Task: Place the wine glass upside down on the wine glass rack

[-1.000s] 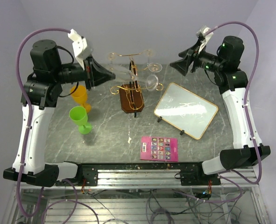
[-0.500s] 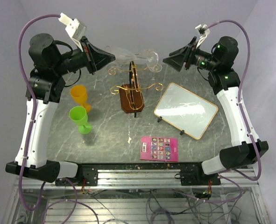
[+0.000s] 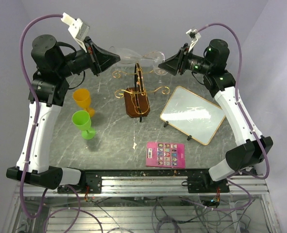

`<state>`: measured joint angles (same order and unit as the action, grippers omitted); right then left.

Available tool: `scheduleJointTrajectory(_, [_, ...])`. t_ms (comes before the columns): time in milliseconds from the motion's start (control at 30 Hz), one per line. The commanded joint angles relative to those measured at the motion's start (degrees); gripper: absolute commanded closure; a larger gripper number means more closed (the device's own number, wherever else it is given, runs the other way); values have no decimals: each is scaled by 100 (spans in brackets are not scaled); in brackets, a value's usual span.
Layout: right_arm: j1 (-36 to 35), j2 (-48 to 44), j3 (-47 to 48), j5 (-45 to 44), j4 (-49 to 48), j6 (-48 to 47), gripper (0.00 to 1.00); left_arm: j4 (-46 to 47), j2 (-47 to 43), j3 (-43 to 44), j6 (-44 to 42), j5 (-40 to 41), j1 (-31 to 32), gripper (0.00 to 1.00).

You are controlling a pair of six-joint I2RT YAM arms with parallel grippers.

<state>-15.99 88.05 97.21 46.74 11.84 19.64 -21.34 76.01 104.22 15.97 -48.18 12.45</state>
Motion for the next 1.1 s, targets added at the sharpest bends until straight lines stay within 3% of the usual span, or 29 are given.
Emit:
scheduleJointTrajectory(0, [-42,85,121,-118,-148,104,63,368,23,27,50,28,-32,93])
scheduleJointTrajectory(167, [-45,125,75,68,-382,363,74,284,61,48,-72,171,-31,93])
scheduleJointTrajectory(767, [-222,420,186,-253,-437,433,85,346,69,-87,-109,165,-10,93])
scheduleJointTrajectory(967, [-226,325,179,-498,-309,210,100,354,-3,-183,-114,183,-5,93])
scheduleJointTrajectory(1067, [-208,263,138,-628,-259,92,100,427,-56,-287,-59,197,-6,84])
